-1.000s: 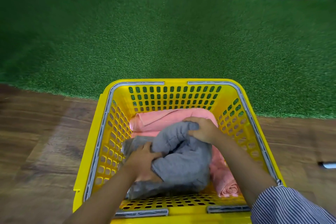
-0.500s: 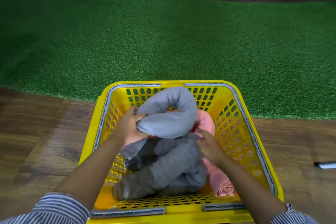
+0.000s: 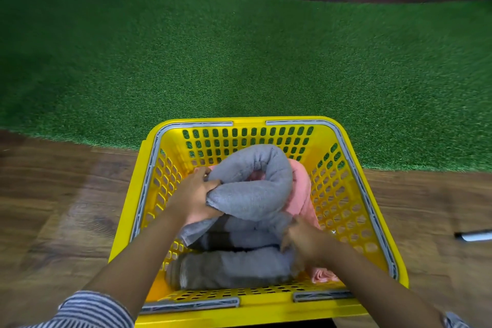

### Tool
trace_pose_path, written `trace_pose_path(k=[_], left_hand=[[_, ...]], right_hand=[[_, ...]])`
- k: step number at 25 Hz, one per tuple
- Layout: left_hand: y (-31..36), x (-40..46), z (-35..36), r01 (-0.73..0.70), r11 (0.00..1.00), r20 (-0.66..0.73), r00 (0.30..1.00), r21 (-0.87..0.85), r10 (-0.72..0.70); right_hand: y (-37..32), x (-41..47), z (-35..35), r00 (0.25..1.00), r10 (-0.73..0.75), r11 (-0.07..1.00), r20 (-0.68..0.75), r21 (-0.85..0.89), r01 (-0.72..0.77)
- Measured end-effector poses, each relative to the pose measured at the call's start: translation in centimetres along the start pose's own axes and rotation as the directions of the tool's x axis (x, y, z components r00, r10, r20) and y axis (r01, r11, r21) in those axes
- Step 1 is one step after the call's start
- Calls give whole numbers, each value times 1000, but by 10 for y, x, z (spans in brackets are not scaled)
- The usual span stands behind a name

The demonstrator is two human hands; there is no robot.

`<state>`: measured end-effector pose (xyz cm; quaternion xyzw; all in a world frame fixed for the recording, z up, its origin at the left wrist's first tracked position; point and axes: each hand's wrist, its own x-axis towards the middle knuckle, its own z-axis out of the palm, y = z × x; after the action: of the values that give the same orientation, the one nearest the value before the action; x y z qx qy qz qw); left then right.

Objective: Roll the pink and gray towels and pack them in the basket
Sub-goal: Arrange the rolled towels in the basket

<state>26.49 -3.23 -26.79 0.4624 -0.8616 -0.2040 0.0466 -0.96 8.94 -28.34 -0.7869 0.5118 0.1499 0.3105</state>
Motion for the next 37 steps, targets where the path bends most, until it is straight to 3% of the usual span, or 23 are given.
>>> trace_pose_path(k=[2, 5, 9, 12, 17, 20, 22, 24, 27, 33, 35, 37], left_hand=[[-1, -4, 4, -21, 1000, 8, 1000, -1, 21], [-3, -7, 5, -30, 999, -20, 999, -16, 30], [-4, -8, 0, -38, 999, -65, 997, -33, 36], [-3, -9, -1, -46, 999, -91, 995, -29, 43], [-7, -8, -4, -38, 995, -106, 994, -95, 27], [-2, -12, -9, -1, 967, -95, 995, -255, -24], [2, -15, -9, 120, 909, 85, 992, -400, -93], [3, -17, 1, 127, 941, 216, 975, -313, -59], [4, -30, 21, -6, 999, 242, 970, -45, 17], [5, -47, 35, 112, 989, 304, 949, -99, -78], [1, -44, 37, 93, 980, 255, 966, -175, -46], [-2, -43, 32, 52, 986, 176, 984, -160, -23]], right_hand=[[-1, -6, 2, 999, -4, 981, 39, 196, -4], [4, -4, -3, 970, 183, 910, -162, 402, -105], [-1, 4, -3, 874, 312, 929, -372, 313, -198], [6, 9, -3, 826, 448, 868, -342, 385, -312], [13, -4, -3, 963, 185, 893, -198, 443, -80], [9, -7, -4, 954, 186, 926, -236, 367, -90], [8, -7, -5, 936, 267, 926, -230, 330, -183], [9, -11, -5, 920, 344, 896, -188, 360, -261], [6, -21, -8, 899, 428, 801, -95, 500, -329], [-10, -28, -17, 903, 420, 735, -94, 619, -278], [-13, -29, -23, 912, 394, 724, -118, 650, -229], [-16, -30, -33, 892, 362, 822, -271, 543, -169]])
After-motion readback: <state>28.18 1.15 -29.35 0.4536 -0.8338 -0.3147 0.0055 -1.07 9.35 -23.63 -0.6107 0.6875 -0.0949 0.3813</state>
